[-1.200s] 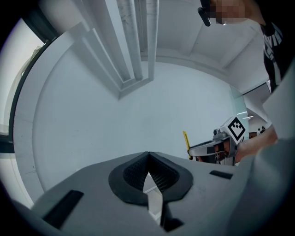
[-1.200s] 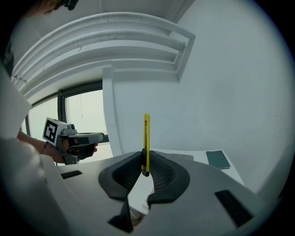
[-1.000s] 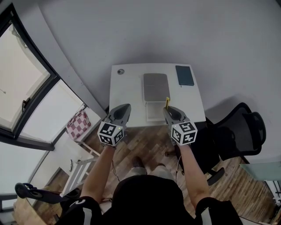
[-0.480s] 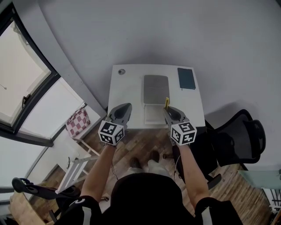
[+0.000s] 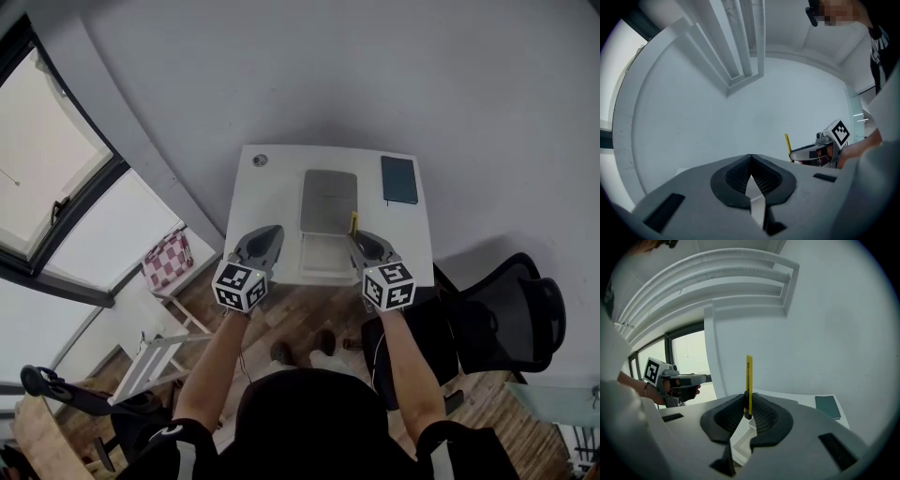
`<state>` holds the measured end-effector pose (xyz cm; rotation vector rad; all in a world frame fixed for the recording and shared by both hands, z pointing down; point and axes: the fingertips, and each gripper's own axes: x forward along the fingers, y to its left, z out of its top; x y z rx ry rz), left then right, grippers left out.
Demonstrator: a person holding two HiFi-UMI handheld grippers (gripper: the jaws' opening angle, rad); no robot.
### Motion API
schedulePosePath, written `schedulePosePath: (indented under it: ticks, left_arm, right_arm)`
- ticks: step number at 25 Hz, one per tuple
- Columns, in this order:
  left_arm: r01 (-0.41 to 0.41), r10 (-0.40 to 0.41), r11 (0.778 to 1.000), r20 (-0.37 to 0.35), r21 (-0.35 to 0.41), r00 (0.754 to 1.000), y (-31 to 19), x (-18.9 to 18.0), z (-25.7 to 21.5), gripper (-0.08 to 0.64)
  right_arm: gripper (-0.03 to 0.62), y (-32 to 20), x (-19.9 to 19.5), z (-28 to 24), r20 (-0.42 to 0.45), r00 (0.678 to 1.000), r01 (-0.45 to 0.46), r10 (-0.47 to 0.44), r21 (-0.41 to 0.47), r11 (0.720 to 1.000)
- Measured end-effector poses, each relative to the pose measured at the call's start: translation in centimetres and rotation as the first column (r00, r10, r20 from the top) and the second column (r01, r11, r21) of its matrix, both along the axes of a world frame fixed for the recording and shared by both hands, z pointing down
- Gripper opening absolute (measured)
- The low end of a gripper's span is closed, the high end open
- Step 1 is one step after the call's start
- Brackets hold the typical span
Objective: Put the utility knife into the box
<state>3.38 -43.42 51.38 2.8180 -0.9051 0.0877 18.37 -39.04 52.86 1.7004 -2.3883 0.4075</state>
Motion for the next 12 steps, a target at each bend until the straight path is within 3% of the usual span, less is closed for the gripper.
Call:
schedulePosePath:
  ticks: [12]
  left_arm:
    - [0.026, -0.025, 0.999, 0.012, -0.041, 1.0, -0.4, 1.8, 1.9, 0.026]
  right_arm:
    - [0.064, -1.6, 0.8, 2.4, -0.003, 0.998, 0.063, -0.064, -0.046, 0.997]
